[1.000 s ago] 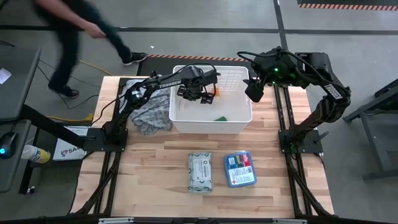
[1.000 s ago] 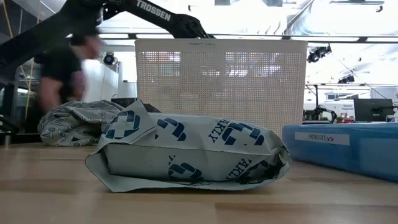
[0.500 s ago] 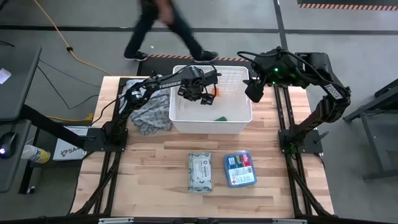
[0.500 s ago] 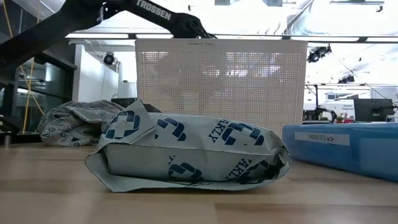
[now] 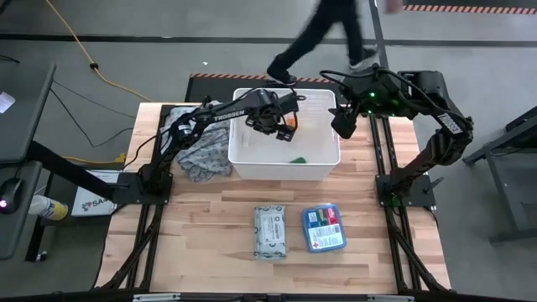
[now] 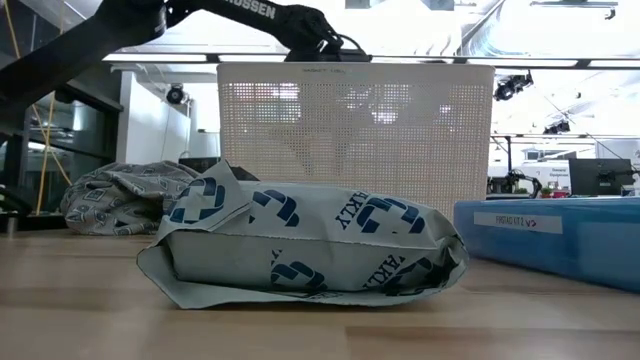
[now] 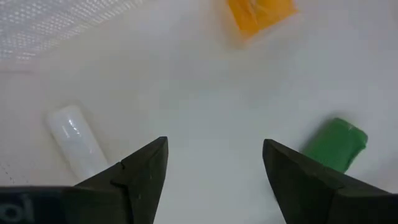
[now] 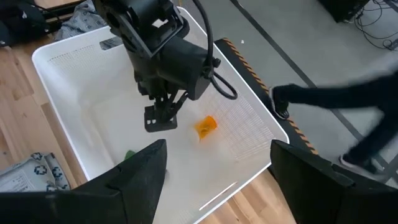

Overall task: Pick & place medical supplies in basket/bin
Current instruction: Put the white mailer bag in the white bin

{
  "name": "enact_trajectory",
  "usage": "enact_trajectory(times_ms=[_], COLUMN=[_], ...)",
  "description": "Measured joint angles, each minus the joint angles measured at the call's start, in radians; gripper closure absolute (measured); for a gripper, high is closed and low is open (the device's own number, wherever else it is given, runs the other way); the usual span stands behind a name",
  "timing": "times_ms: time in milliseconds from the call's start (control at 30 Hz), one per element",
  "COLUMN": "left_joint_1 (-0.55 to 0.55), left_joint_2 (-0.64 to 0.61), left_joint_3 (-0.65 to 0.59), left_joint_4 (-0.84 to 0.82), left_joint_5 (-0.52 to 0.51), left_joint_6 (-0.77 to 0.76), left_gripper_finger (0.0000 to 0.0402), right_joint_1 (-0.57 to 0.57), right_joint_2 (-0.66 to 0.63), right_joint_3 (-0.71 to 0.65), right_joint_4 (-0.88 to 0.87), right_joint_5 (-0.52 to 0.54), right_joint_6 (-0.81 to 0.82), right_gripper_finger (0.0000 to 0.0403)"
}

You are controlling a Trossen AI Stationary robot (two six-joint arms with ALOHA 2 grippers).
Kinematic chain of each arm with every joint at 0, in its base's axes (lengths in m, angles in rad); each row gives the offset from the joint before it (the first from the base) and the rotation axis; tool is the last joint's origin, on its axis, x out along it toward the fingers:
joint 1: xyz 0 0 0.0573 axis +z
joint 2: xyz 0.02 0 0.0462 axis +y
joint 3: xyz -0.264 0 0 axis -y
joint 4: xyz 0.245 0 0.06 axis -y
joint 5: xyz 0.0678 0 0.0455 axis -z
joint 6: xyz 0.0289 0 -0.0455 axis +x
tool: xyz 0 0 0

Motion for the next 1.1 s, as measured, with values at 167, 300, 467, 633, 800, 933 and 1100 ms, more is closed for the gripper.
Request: enact_trajectory(times_ms=[167,300,467,633,800,933,1100], left_joint_1=[0.000,-0.008,-0.029,-0.052,-0.080,-0.106,-0.147], left_joint_2=[0.000,0.000,-0.023,-0.087,-0.154,-0.208,-0.265], left_joint_3=[0.037,0.090,0.148,0.145,0.145,0.145,0.145], left_joint_4=[-0.014,-0.045,-0.050,-0.044,-0.033,-0.007,0.025], left_joint_5=[0.000,0.001,-0.003,-0.029,-0.081,-0.105,-0.131], left_joint_6=[-0.008,-0.006,-0.003,-0.011,-0.026,-0.037,-0.037], left_gripper_finger=[0.0108,0.0108,0.0108,0.0108,0.0108,0.0108,0.0108], right_joint_1=[0.001,0.001,0.001,0.001,0.001,0.001,0.001], right_joint_2=[0.000,0.000,0.000,0.000,0.000,0.000,0.000], right_joint_3=[0.000,0.000,0.000,0.000,0.000,0.000,0.000], right_joint_4=[0.000,0.000,0.000,0.000,0.000,0.000,0.000], right_joint_5=[-0.001,0.000,0.000,0.003,0.006,0.004,0.003], right_joint_6=[0.000,-0.009,-0.020,-0.034,-0.035,-0.035,-0.035], right_gripper_finger=[0.0126,0.0126,0.0126,0.0126,0.0126,0.0126,0.0126])
